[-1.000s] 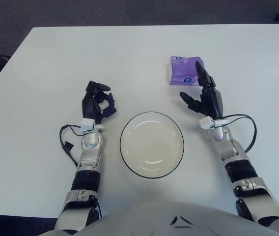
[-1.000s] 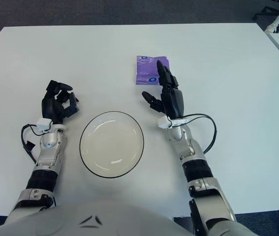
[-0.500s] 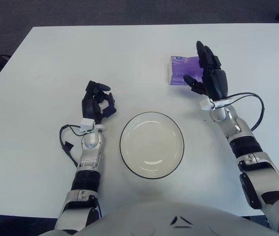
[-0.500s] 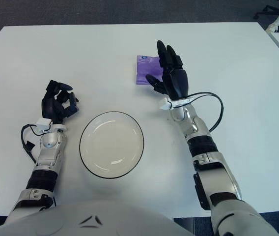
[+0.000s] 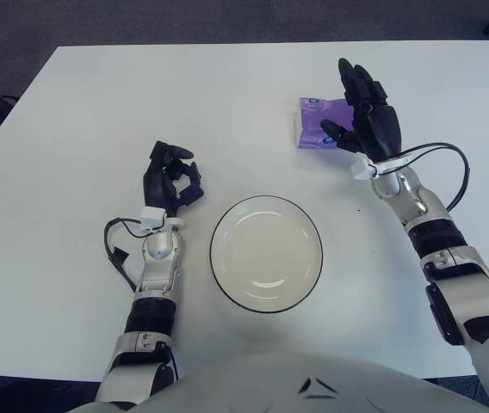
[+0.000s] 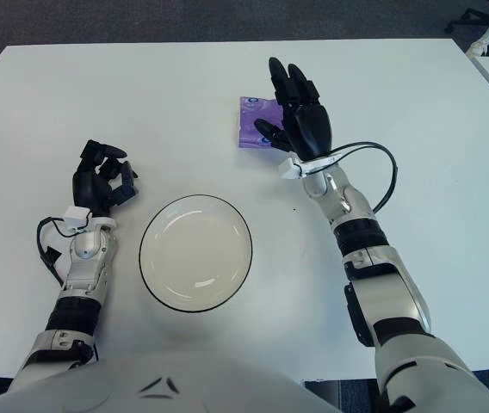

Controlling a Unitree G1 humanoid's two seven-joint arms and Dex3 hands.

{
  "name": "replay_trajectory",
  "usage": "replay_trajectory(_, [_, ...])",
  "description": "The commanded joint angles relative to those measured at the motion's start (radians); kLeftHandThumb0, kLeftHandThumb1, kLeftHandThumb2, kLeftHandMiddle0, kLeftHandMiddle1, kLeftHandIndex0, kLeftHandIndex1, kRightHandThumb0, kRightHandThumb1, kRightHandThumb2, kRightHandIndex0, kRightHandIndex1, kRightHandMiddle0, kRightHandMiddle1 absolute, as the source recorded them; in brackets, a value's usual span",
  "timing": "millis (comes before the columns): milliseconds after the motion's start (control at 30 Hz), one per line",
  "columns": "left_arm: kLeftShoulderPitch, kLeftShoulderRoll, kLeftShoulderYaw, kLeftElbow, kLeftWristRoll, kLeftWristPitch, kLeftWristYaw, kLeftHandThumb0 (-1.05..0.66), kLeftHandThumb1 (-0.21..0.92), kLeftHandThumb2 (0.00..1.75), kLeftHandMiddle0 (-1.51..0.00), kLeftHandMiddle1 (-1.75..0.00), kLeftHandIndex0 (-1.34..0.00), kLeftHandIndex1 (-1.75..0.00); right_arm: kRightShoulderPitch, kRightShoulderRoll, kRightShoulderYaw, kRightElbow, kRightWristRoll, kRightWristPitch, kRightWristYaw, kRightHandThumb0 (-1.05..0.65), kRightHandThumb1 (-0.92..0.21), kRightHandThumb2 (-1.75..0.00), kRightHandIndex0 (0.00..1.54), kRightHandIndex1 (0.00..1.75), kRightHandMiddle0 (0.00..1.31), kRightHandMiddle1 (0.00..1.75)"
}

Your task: Put the tissue paper into the plate.

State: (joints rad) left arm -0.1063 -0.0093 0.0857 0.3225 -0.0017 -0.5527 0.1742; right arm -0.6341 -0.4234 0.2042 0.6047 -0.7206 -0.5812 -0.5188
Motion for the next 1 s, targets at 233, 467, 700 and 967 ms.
replay_trajectory(233, [0.157,-0.054,-0.018,0.202,0.024,-0.003,0.011,-0.43,0.49,1.12,-0.76,-1.75,-0.48,-1.75,-0.189,-0.036,0.09,0.147,-0.027,0.009,0.161,-1.05,-0.92,-0.45,0.0,0.0,0.0,0.0])
replay_trajectory(467, [0.158,-0.053,-0.019,0.194,0.028,0.002,0.016,-0.43,0.49,1.11,-0.75,-1.75,-0.47,-1.75,-0.304,-0.042,0.154,0.252,-0.022,-0.03,0.293,-1.05,-0.92,-0.34,0.0,0.0,0.0,0.0])
replay_trajectory(700, [0.16,-0.053,-0.02,0.184,0.033,0.022,0.023,-0.42,0.51,1.08,-0.75,-1.75,-0.46,-1.75,-0.4,-0.029,0.191,0.371,0.024,-0.097,0.453,-1.05,-0.9,-0.29,0.0,0.0,0.0,0.0])
replay_trajectory(967, [0.166,-0.055,-0.02,0.174,0.02,0.028,0.013,-0.42,0.52,1.08,-0.77,-1.75,-0.45,-1.75,-0.493,0.026,0.211,0.516,0.056,-0.131,0.616,-1.05,-0.87,-0.26,0.0,0.0,0.0,0.0])
